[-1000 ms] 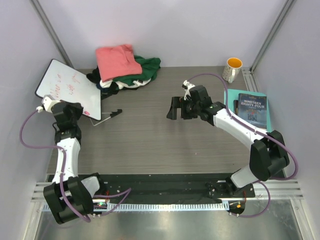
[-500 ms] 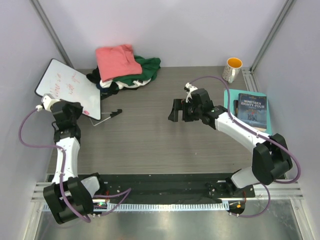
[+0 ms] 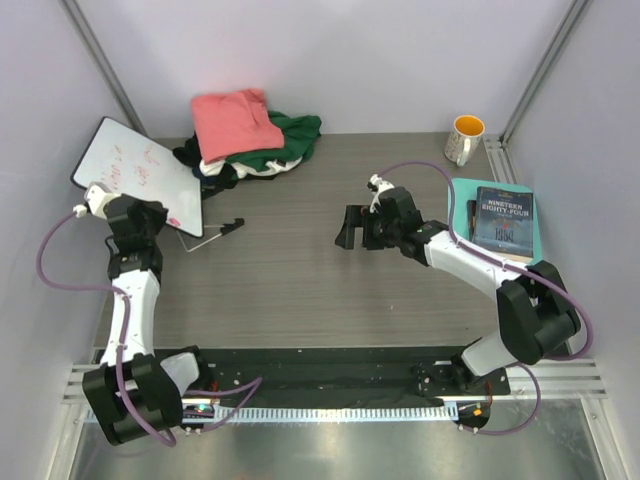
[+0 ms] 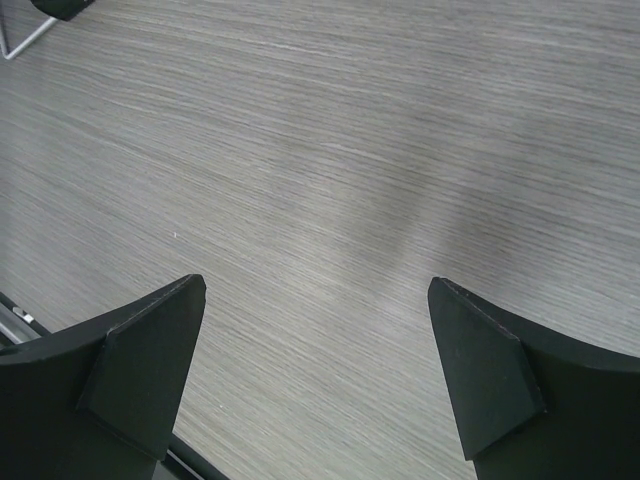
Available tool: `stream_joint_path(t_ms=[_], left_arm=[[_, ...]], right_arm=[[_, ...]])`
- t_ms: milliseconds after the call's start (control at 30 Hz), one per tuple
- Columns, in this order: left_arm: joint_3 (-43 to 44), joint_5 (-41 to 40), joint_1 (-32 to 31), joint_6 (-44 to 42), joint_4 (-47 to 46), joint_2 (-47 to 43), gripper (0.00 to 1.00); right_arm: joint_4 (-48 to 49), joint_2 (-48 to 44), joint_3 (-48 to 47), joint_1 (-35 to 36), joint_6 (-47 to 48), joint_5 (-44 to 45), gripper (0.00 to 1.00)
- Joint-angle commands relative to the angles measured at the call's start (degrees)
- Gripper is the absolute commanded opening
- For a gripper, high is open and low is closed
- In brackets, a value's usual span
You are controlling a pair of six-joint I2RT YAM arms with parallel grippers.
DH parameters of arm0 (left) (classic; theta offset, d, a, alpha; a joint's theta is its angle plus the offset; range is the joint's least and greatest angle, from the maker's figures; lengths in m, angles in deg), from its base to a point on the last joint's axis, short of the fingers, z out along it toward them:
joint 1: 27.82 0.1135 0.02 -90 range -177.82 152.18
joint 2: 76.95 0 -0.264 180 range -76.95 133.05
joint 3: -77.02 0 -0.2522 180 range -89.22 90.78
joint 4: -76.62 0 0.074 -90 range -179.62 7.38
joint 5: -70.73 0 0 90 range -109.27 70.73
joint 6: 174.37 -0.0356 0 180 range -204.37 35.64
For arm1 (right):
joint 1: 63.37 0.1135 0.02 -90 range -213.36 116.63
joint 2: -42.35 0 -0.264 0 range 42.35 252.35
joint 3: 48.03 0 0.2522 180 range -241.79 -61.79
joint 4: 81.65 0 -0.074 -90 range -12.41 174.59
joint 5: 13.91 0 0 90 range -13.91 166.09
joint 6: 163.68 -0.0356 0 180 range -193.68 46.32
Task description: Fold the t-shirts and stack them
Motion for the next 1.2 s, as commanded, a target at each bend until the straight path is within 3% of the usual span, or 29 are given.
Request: stream_joint_path(t_ms=[0, 667, 1167], left_arm=[[0.6, -9.1, -0.4, -3.9, 3.9, -0.9, 0.00], [3.9, -16.6, -3.7, -5.1, 7.8, -3.5, 0.00], [3.3, -16.5, -5.1, -5.0, 7.4, -3.4, 0.00]], right_arm=[[2.9, 0.2, -0.9, 0.4, 1.0, 0.4, 1.00], [4.0, 2.0, -0.6, 0.5, 1.9, -2.4, 1.00], [3.0, 4.6, -3.0, 1.8, 2.4, -2.8, 0.99]])
